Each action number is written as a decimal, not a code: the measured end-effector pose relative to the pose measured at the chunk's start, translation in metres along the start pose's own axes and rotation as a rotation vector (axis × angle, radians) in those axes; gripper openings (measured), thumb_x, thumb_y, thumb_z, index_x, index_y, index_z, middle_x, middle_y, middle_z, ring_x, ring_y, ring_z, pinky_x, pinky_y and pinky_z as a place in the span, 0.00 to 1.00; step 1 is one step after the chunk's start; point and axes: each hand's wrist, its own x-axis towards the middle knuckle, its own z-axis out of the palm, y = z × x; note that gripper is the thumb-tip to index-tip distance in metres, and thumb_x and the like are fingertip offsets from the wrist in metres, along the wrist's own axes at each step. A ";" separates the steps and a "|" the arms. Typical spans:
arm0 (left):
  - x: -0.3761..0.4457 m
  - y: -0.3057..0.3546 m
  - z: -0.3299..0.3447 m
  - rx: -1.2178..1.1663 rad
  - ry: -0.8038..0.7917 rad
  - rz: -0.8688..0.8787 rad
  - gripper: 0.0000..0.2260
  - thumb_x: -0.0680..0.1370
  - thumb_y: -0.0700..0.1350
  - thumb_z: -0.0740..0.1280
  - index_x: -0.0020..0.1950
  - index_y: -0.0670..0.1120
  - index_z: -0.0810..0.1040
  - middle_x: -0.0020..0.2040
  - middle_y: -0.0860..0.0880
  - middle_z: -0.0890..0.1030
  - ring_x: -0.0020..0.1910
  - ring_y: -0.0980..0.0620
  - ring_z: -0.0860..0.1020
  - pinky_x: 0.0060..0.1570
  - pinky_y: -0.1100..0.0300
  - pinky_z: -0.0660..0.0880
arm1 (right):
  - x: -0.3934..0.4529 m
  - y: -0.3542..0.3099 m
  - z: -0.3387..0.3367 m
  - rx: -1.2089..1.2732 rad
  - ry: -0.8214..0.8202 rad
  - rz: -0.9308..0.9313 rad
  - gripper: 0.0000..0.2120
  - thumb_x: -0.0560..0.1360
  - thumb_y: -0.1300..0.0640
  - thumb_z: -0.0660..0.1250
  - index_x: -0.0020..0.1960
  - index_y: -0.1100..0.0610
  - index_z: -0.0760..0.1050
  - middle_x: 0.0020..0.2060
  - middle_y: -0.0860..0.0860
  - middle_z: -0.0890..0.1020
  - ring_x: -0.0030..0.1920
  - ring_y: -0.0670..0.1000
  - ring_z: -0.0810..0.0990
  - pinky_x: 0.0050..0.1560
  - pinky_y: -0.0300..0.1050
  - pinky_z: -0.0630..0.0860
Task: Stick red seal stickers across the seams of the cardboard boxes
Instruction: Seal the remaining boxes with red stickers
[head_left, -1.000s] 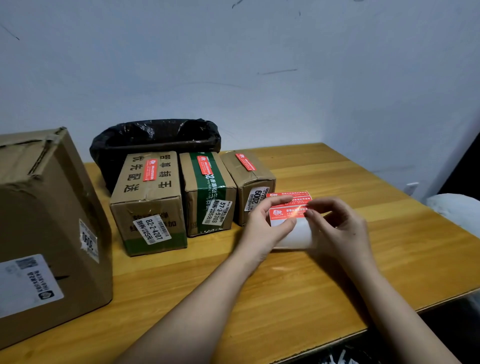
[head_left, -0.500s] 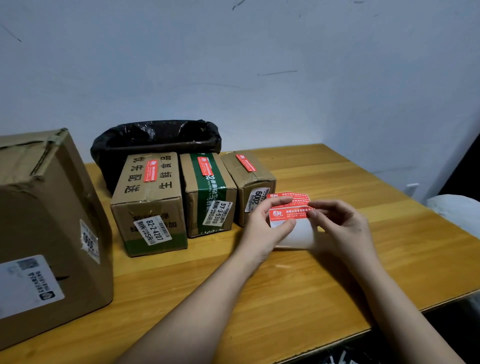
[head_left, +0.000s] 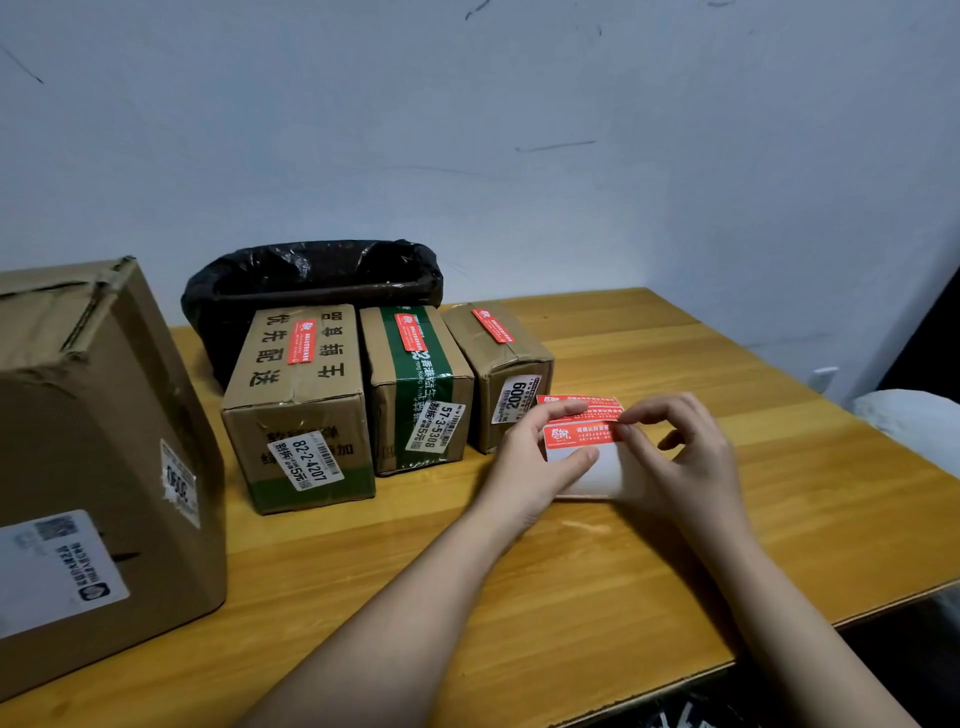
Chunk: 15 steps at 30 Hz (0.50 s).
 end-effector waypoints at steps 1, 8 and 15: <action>0.000 -0.001 0.000 -0.001 -0.004 -0.006 0.19 0.73 0.33 0.71 0.61 0.48 0.76 0.54 0.47 0.80 0.48 0.57 0.79 0.50 0.65 0.76 | -0.001 -0.001 0.000 -0.039 -0.006 -0.042 0.03 0.72 0.57 0.69 0.44 0.50 0.77 0.41 0.44 0.78 0.45 0.46 0.76 0.41 0.35 0.68; 0.003 -0.004 -0.001 0.071 0.002 -0.018 0.19 0.73 0.36 0.72 0.61 0.51 0.76 0.58 0.46 0.80 0.54 0.52 0.79 0.56 0.59 0.76 | -0.002 -0.009 0.000 -0.136 -0.022 -0.168 0.06 0.73 0.55 0.64 0.44 0.56 0.78 0.40 0.47 0.78 0.43 0.47 0.73 0.43 0.36 0.67; 0.005 -0.012 0.001 0.197 0.006 0.023 0.20 0.73 0.36 0.71 0.61 0.52 0.75 0.58 0.50 0.79 0.57 0.53 0.78 0.57 0.60 0.75 | -0.005 -0.015 0.000 -0.073 0.052 -0.222 0.05 0.73 0.59 0.65 0.46 0.60 0.76 0.39 0.50 0.78 0.40 0.48 0.74 0.42 0.36 0.68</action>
